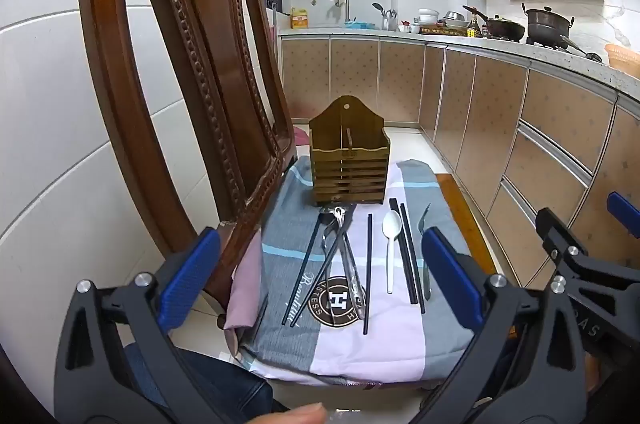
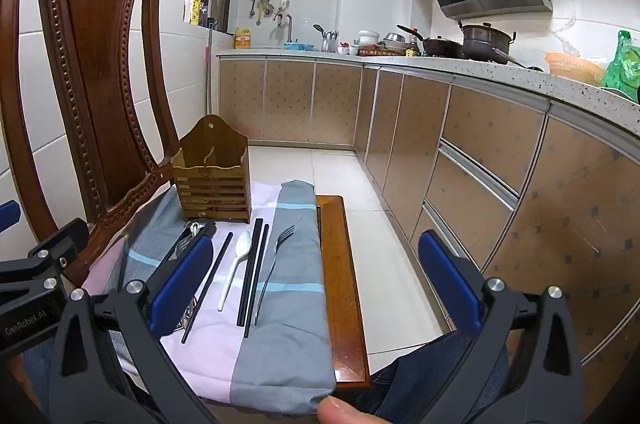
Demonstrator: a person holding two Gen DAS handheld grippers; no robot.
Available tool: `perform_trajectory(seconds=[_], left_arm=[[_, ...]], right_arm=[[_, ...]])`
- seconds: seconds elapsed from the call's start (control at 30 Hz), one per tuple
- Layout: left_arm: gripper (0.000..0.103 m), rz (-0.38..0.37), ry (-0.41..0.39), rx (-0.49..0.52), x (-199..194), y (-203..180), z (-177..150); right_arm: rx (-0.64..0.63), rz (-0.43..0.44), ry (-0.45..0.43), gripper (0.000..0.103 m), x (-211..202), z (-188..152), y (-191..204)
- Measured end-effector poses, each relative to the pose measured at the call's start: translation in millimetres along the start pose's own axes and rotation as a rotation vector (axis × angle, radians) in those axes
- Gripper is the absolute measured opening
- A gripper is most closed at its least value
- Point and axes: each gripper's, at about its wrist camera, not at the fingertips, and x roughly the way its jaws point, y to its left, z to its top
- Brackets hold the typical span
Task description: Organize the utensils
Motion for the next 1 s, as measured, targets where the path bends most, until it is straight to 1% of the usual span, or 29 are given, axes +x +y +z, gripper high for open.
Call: perform_trajectory(seconds=[1.0], left_arm=[[0.099, 0.002, 0.005, 0.002, -4.3, -1.2, -2.1]], right_arm=[[-0.005, 0.0, 0.002, 0.1, 0.6, -2.5, 0.6]])
